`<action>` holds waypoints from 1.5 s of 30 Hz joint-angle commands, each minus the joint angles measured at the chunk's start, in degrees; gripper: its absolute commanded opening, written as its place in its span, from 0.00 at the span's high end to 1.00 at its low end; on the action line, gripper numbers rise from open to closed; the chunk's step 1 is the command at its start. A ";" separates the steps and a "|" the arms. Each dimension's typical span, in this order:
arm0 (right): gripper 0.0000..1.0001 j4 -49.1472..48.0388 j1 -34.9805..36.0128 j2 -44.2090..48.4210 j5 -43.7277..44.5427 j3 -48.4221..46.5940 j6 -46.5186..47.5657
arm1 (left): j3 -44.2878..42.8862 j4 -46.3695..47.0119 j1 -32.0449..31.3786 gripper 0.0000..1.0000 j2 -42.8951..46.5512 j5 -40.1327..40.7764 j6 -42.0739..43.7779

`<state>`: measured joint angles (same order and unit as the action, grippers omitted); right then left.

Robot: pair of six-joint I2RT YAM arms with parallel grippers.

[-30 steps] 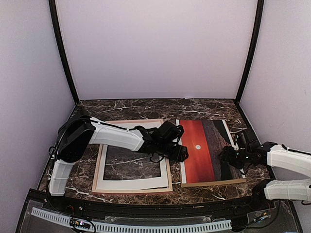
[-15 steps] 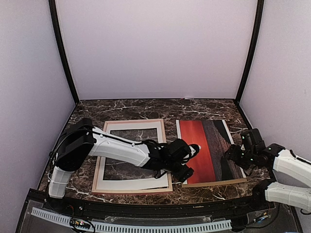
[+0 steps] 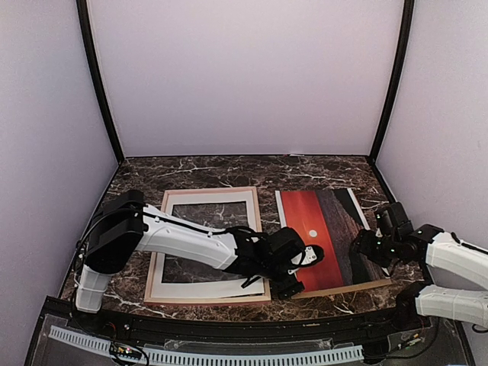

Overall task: Put the photo into the frame
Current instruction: Pick up the photo from the backboard.

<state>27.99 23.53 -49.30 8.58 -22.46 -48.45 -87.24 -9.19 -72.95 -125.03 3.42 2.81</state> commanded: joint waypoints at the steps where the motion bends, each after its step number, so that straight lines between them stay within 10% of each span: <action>1: 0.24 -2.35 0.38 -0.15 -0.67 0.81 0.63 | -0.74 -3.80 -0.70 0.13 2.31 -1.04 3.99; 35: 0.24 -4.35 0.38 -1.19 -2.47 -0.55 2.73 | 1.26 -10.06 -1.94 0.15 1.06 -13.59 13.06; 45: 0.25 -4.57 0.38 -1.00 -2.70 0.23 2.84 | 2.27 -11.45 -2.09 0.32 0.35 -9.53 13.01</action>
<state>23.86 23.55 -51.03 5.82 -21.63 -46.11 -87.26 -13.63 -74.54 -124.81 -6.81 15.46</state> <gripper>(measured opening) 0.754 0.717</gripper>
